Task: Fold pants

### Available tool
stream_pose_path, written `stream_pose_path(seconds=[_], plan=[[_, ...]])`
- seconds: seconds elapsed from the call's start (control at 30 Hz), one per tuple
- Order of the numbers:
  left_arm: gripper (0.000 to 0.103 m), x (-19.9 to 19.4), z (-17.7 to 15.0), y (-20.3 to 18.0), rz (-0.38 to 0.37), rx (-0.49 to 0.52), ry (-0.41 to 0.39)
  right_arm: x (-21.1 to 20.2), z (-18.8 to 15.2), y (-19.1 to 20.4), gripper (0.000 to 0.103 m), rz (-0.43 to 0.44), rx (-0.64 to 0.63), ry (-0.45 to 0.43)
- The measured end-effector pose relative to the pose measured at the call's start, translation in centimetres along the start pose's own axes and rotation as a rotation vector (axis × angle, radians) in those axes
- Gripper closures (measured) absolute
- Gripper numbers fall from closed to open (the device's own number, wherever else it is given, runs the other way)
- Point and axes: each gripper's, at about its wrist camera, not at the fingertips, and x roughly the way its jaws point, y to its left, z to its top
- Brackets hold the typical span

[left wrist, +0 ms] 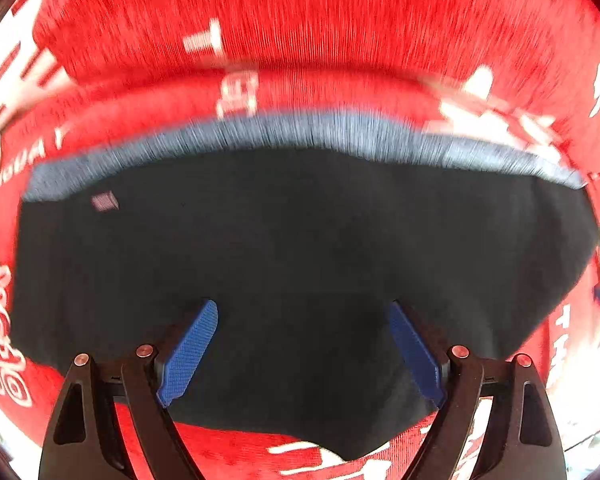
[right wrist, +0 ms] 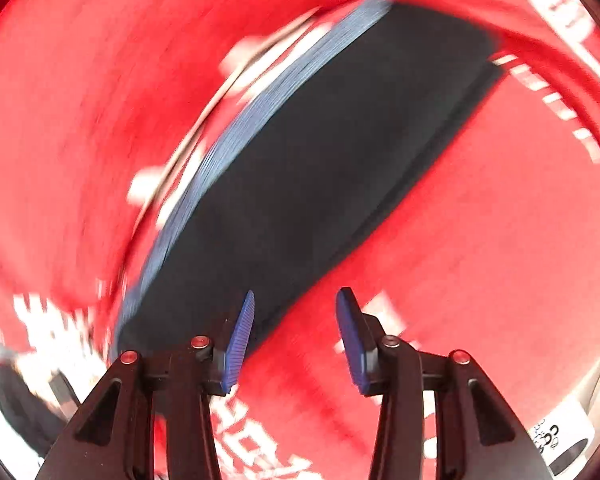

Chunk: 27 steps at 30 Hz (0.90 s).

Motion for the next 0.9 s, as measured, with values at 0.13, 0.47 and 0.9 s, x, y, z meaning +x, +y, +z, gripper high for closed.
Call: stream_pose_path(seconds=[0.13, 0.47, 0.9], plan=[[0.014, 0.4, -1.6, -1.5, 0.068, 0.05, -0.034, -1.9, 5.1, -6.0, 0.057, -0.034, 0.148, -0.102], [0.014, 0.9, -1.2, -2.6, 0.101, 0.028, 0.011, -0.6, 11.8, -8.9, 0.096, -0.048, 0.171, -0.071], [0.01, 1.4, 0.6, -2.9, 0.147, 0.0, 0.071, -1.8, 10.3, -9.1, 0.092, -0.223, -0.025, -0.058]])
